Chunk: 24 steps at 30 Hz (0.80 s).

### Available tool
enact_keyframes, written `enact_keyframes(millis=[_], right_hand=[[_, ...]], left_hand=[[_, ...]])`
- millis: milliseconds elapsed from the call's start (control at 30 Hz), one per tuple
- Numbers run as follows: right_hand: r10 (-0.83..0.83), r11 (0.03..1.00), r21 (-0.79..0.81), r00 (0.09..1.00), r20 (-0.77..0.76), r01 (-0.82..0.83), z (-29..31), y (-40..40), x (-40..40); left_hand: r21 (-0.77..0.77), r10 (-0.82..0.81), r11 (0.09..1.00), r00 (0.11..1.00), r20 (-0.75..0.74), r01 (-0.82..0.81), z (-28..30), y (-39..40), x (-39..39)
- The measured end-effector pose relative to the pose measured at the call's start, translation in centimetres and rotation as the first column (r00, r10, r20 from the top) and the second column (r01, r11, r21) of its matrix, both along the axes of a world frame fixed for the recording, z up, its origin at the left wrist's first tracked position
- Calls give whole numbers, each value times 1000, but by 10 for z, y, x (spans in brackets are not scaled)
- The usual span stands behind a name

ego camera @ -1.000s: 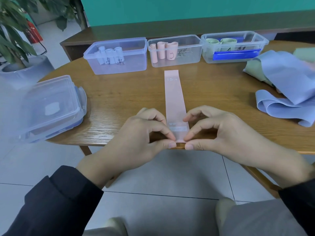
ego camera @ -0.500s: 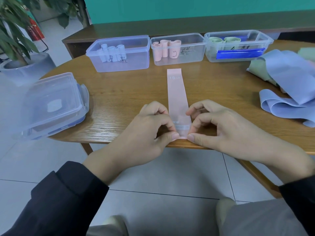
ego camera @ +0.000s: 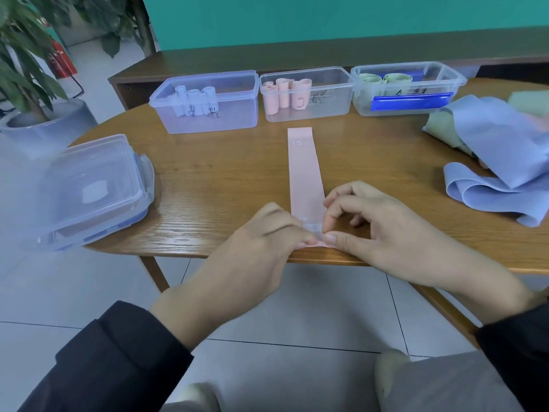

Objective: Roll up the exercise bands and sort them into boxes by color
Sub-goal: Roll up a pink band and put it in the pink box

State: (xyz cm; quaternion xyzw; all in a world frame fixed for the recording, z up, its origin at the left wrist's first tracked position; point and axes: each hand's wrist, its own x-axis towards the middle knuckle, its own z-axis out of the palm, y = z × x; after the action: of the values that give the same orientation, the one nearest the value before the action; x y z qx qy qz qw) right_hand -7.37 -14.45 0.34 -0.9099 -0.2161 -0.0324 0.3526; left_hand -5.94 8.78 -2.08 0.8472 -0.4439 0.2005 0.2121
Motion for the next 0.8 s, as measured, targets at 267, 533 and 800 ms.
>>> enact_keyframes(millis=[267, 533, 800], right_hand=[[-40, 995, -90, 996, 81, 47, -5, 3, 2], [-130, 991, -23, 977, 170, 135, -10, 7, 6], [-61, 987, -112, 922, 383, 112, -26, 14, -28]], left_hand=[[105, 173, 977, 980, 99, -183, -14, -3, -25], [244, 281, 922, 953, 110, -300, -12, -6, -27], [306, 328, 889, 940, 92, -340, -10, -9, -19]])
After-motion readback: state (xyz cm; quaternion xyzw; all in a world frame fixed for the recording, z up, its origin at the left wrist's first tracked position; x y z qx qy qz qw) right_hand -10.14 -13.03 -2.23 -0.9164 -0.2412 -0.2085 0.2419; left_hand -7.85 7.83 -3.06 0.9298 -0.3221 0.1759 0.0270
